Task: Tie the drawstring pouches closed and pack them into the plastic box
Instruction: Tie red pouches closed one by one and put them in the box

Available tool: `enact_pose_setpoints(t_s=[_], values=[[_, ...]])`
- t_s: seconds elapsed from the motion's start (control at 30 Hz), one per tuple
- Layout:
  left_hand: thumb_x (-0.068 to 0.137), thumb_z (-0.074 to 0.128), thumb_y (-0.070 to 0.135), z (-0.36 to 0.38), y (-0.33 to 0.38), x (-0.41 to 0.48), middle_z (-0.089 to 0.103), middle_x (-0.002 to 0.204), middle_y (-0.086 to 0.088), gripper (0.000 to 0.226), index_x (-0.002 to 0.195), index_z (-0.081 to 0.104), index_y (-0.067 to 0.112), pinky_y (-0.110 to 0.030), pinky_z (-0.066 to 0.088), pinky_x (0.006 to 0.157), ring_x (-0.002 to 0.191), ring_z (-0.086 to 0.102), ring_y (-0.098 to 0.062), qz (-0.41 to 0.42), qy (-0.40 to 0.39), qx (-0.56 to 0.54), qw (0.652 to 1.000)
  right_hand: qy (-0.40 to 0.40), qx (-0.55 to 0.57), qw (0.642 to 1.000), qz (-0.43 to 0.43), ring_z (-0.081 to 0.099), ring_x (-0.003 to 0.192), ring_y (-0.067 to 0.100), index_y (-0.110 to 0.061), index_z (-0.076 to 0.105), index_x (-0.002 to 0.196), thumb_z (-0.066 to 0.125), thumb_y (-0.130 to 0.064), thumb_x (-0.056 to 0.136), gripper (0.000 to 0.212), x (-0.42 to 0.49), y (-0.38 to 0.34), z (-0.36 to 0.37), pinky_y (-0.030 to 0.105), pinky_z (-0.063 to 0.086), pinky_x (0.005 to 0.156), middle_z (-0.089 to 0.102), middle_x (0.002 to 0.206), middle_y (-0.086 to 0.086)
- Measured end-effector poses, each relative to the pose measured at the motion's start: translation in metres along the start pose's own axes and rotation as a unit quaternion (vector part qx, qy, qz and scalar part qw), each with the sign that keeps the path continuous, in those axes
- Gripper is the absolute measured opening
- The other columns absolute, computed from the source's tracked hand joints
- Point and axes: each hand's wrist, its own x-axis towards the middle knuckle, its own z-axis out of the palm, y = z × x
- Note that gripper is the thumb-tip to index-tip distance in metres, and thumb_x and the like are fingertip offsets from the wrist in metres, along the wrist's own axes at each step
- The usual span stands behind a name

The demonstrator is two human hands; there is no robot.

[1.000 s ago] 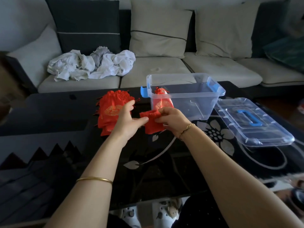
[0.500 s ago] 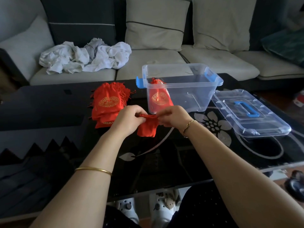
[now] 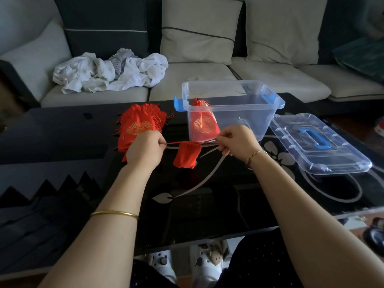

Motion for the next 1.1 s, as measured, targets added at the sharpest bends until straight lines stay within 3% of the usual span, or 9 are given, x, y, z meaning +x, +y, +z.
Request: enact_pose_setpoints(t_s=[0.2,0.43,0.53,0.6,0.7,0.8,0.93,1.0,1.1], values=[[0.094,0.054,0.018,-0.007,-0.008,0.005,0.06,0.078,-0.008,0.023,0.075,0.064,0.011,-0.027,0.035,0.053,0.069,0.052,-0.022,-0.034,0.013,0.0,0.999,0.025,-0.019,0.999,-0.01,0.066,0.064,0.019,-0.006,0.062,0.096,0.052,-0.004,0.09,0.012,-0.002,0.004,-0.005,0.031,0.056,0.073,0.068,0.074,0.008],[0.092,0.058,0.022,-0.014,-0.014,0.005,0.061,0.081,-0.004,0.023,0.079,0.068,0.008,-0.038,0.048,0.075,0.077,0.053,-0.019,-0.066,0.064,-0.072,0.993,0.023,-0.046,0.999,0.014,0.063,0.05,0.013,-0.004,0.06,0.076,0.056,-0.026,0.092,0.027,-0.004,0.003,-0.014,0.03,0.055,0.065,0.069,0.062,0.007],[0.091,0.058,0.024,-0.014,-0.015,0.004,0.069,0.086,-0.013,0.028,0.084,0.069,0.0,-0.039,0.049,0.077,0.081,0.061,-0.025,-0.077,0.069,-0.113,0.988,0.024,0.065,0.995,0.072,0.054,0.043,0.012,-0.008,0.055,0.07,0.052,-0.032,0.093,0.034,-0.006,0.003,-0.018,0.024,0.051,0.049,0.062,0.059,0.007],[0.092,0.057,0.026,-0.014,-0.016,0.006,0.069,0.088,-0.018,0.033,0.084,0.068,-0.004,-0.039,0.047,0.076,0.079,0.06,-0.026,-0.092,0.073,-0.148,0.982,0.004,0.231,0.96,0.161,0.048,0.039,0.008,-0.012,0.053,0.068,0.051,-0.035,0.094,0.034,-0.006,0.004,-0.02,0.02,0.046,0.044,0.057,0.056,0.003],[0.094,0.053,0.029,-0.013,-0.012,0.008,0.06,0.073,-0.005,0.034,0.069,0.064,0.009,-0.032,0.039,0.065,0.063,0.05,-0.016,-0.14,0.051,-0.23,0.962,-0.078,0.477,0.829,0.28,0.049,0.04,0.006,-0.015,0.054,0.069,0.051,-0.031,0.094,0.03,-0.007,0.007,-0.022,0.017,0.046,0.046,0.054,0.051,-0.003],[0.097,0.047,0.034,-0.012,-0.009,0.011,0.048,0.062,0.002,0.038,0.067,0.058,0.012,-0.021,0.029,0.042,0.048,0.036,-0.008,-0.226,0.005,-0.368,0.902,-0.126,0.569,0.749,0.316,0.049,0.04,0.007,-0.014,0.052,0.068,0.046,-0.028,0.096,0.032,-0.006,0.009,-0.022,0.015,0.045,0.044,0.053,0.05,-0.003],[0.099,0.041,0.035,-0.017,-0.015,0.015,0.037,0.037,0.009,0.052,0.05,0.053,0.019,-0.012,0.02,0.03,0.027,0.028,-0.004,-0.343,-0.051,-0.619,0.705,-0.075,0.625,0.68,0.376,0.04,0.043,0.005,-0.013,0.046,0.065,0.044,-0.026,0.096,0.034,-0.001,0.014,-0.018,0.014,0.037,0.04,0.046,0.047,-0.003],[0.099,0.036,0.031,-0.014,-0.02,0.017,0.032,0.031,0.006,0.066,0.035,0.046,0.02,-0.011,0.024,0.031,0.023,0.027,-0.008,-0.335,-0.045,-0.674,0.656,-0.042,0.65,0.644,0.401,0.037,0.038,0.006,-0.012,0.044,0.063,0.044,-0.023,0.096,0.034,0.002,0.018,-0.015,0.013,0.034,0.037,0.044,0.044,-0.002],[0.098,0.04,0.031,-0.018,-0.012,0.014,0.037,0.037,0.008,0.047,0.053,0.044,0.022,-0.014,0.024,0.034,0.029,0.03,-0.006,-0.339,-0.026,-0.686,0.643,-0.003,0.61,0.696,0.38,0.036,0.037,0.007,-0.012,0.043,0.062,0.042,-0.016,0.094,0.032,0.004,0.014,-0.012,0.012,0.032,0.035,0.042,0.046,-0.001]])
